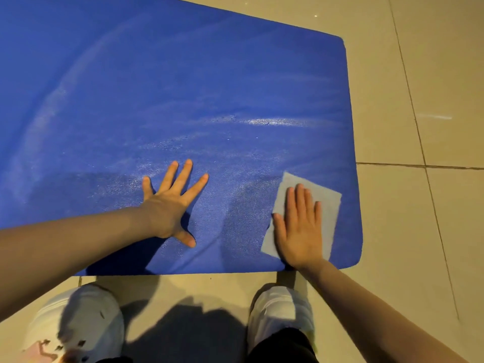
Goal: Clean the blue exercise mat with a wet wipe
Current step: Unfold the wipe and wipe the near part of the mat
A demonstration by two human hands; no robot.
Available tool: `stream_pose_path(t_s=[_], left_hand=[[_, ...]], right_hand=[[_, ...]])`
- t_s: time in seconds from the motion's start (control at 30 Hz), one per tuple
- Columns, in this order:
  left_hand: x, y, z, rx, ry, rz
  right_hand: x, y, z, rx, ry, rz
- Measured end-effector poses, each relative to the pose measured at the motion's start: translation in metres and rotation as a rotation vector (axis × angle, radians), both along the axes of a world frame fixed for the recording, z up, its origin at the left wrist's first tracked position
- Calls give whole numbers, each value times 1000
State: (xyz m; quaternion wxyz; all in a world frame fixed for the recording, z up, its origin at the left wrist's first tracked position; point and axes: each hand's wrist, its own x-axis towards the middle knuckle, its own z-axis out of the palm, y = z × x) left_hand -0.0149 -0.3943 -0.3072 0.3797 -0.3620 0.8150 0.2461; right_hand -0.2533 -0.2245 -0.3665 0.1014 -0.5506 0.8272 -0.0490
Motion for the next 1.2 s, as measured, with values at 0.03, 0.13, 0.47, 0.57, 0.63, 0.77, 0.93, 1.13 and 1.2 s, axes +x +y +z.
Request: stream_pose_path(t_s=[0.03,0.13,0.47,0.57,0.63,0.77,0.93,1.13,1.2], left_hand=[[1,1,-1,-4,-1,-1],[2,2,-1,-16,16,-3],[4,0,0,-5,13,-21],[3,0,0,-3,0,-28],[1,0,0,-10,-26,-37],[-3,0,2,-26,-84,-55],[-2,1,1,-39,-82,-64],[3,0,-3,-15,-57,-41],[3,-1,-3,-10,-57,-44]], right_hand=[[23,-1,-2,-6,-31,173],[71,-12,-3,-32,-53,616],[-79,57,0,2,-10,-232],[-85,73,-8,82,4,-293],[-61,59,-6,73,24,-221],[17,14,5,-22,-33,195],[42,-41,-6,-66,-53,709],[-80,-43,0,3,-2,-15],[-102,-41,7,76,24,-170]])
